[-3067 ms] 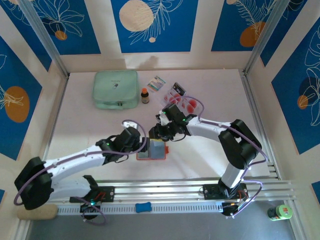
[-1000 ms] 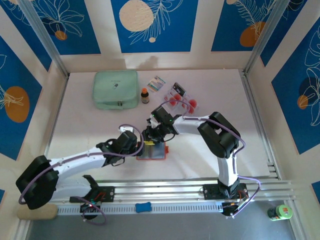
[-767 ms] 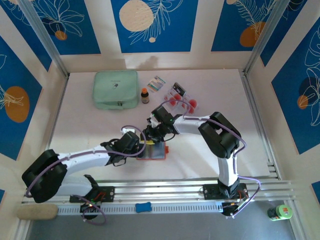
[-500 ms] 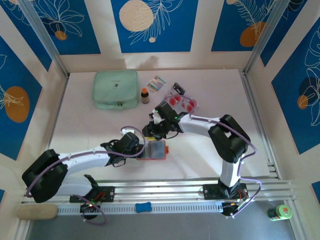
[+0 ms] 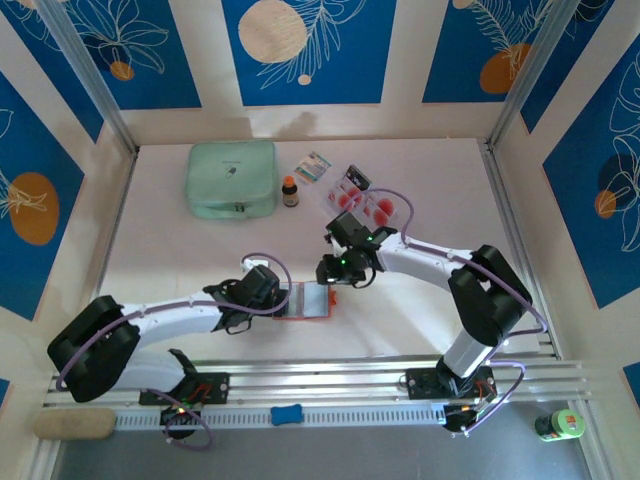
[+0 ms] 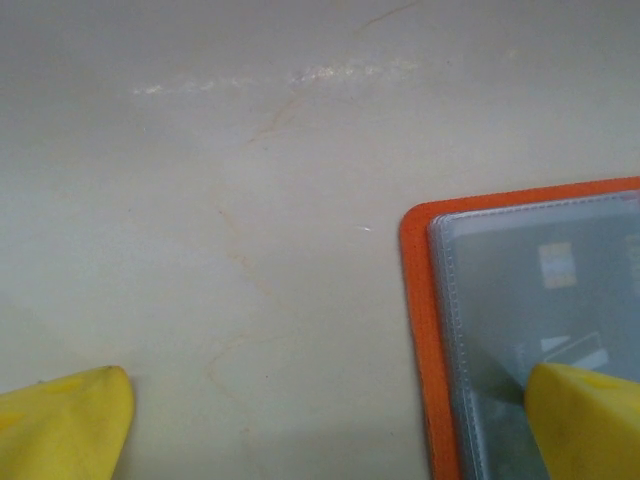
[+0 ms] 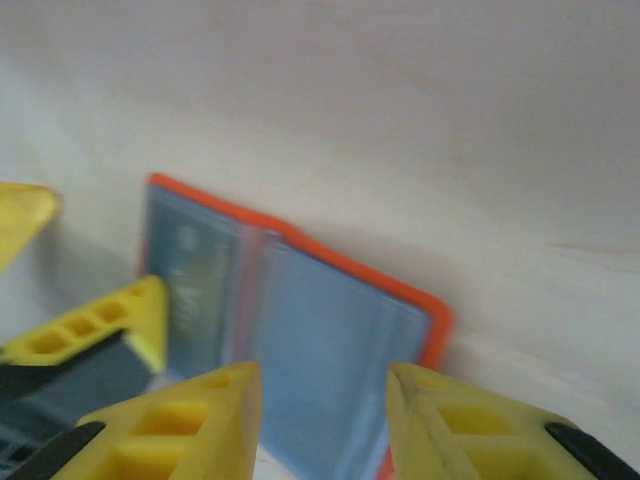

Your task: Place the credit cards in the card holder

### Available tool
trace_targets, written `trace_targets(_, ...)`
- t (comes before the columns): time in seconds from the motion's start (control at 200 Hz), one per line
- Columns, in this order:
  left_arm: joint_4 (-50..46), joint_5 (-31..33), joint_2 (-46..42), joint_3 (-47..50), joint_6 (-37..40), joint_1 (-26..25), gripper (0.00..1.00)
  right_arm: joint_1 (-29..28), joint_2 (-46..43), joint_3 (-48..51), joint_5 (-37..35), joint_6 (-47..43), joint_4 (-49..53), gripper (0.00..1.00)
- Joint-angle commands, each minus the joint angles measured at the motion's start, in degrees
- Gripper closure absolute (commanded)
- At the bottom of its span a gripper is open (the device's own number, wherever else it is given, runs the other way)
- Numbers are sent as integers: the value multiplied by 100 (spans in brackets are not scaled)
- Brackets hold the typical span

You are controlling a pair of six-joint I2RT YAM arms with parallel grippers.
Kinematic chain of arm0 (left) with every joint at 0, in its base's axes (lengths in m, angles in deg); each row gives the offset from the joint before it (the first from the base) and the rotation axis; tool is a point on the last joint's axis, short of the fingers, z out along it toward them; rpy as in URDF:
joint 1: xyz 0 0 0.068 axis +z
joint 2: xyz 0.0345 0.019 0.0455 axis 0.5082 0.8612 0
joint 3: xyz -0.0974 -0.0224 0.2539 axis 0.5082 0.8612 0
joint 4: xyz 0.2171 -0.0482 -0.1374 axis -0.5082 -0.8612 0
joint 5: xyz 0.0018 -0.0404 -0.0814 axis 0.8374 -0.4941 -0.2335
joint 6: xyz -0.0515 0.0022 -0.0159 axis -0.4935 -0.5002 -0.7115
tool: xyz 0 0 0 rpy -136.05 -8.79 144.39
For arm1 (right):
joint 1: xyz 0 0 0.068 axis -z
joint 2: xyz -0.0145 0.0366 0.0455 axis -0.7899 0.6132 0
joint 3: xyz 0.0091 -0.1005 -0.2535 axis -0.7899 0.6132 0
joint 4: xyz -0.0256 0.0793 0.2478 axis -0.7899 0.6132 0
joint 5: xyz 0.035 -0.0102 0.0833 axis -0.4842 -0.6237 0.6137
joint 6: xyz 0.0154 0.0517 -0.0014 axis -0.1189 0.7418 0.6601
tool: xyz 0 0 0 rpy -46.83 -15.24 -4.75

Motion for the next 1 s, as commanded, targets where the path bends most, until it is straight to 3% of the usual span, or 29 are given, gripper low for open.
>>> trace_targets(0.0,-147,125,37,-2,-57,47,0,-10,18,132,-294,-155,296,63)
trace_targets(0.16,-160,115,36,-29,-57,46,0,-32,226,218,-318,-126,250,65)
trace_targets(0.3,-151,100,61,-64,-44,46,0,66,181,374,-373,-120,159,91)
trace_targets(0.41,-127,55,123,-108,-22,42,0,185,65,487,-340,-110,102,97)
trace_targets(0.7,-17,-82,282,-143,-4,42,0,402,-165,762,-231,-48,-41,99)
trace_targets(0.865,-27,-98,267,-143,-18,41,0,541,-351,674,-79,-124,-42,84)
trace_targets(0.995,-27,-116,207,-113,-56,34,1,886,-620,304,-57,-454,167,79)
